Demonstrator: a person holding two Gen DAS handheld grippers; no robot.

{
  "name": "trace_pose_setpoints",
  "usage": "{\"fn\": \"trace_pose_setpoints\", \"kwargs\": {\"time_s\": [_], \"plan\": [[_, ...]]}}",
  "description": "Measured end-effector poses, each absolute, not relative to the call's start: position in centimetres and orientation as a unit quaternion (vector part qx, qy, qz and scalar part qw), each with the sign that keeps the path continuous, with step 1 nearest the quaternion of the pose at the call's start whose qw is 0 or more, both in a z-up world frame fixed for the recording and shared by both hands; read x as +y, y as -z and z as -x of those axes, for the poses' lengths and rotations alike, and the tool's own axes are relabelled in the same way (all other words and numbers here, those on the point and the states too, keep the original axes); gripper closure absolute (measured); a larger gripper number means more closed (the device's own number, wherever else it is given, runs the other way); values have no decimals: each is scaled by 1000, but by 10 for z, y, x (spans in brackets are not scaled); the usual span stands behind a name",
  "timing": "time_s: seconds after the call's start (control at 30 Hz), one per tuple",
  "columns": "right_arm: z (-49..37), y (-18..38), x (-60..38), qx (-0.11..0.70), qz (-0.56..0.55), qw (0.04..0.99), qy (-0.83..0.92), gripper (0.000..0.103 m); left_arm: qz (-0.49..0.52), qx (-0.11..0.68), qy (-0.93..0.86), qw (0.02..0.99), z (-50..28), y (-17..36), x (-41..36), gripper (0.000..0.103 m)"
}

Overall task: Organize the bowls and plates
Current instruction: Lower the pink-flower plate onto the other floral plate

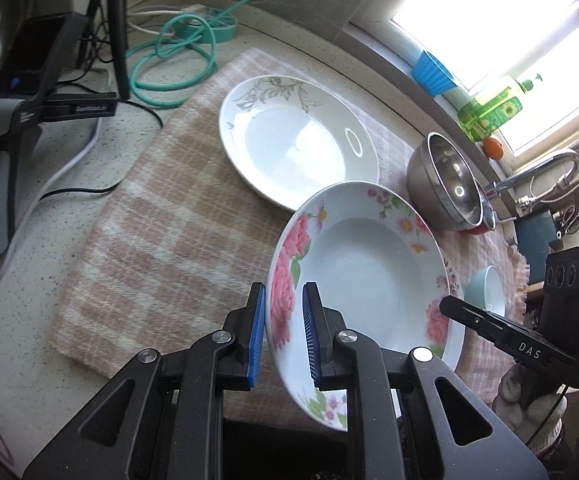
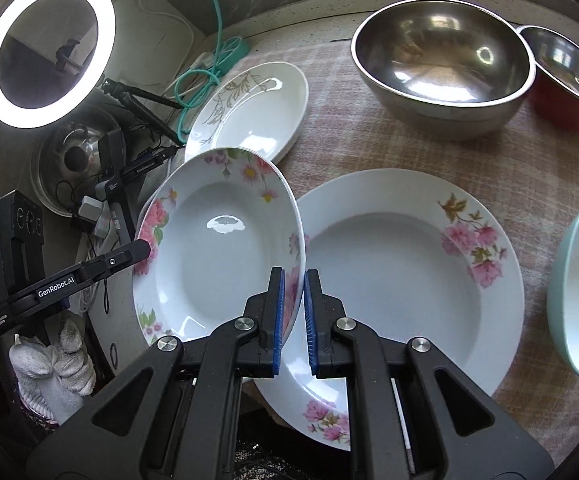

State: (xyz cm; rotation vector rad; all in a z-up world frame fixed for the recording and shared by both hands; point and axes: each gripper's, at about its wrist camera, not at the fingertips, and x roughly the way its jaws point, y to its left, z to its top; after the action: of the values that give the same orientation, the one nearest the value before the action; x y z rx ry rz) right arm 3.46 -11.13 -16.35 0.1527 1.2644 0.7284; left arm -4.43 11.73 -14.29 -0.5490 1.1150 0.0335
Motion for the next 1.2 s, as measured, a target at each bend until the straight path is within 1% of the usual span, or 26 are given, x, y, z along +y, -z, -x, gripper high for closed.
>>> {"fn": "trace_pose_setpoints", "kwargs": {"time_s": [0.3, 0.57, 0.83, 1.2], "plan": [[-31, 173, -177, 578, -116, 762, -267, 93, 217, 552, 51, 804, 14, 153, 65, 87], [-25, 181, -212, 582, -133, 768, -231, 93, 186, 571, 87, 795, 1, 159, 35, 87], [-22, 190, -227, 585, -137, 770, -215, 93, 165, 584, 98, 789, -3, 166, 20, 87], [-21, 197, -222, 590, -127, 768, -214, 93, 155, 590, 90, 787, -2, 171, 19, 87]]}}
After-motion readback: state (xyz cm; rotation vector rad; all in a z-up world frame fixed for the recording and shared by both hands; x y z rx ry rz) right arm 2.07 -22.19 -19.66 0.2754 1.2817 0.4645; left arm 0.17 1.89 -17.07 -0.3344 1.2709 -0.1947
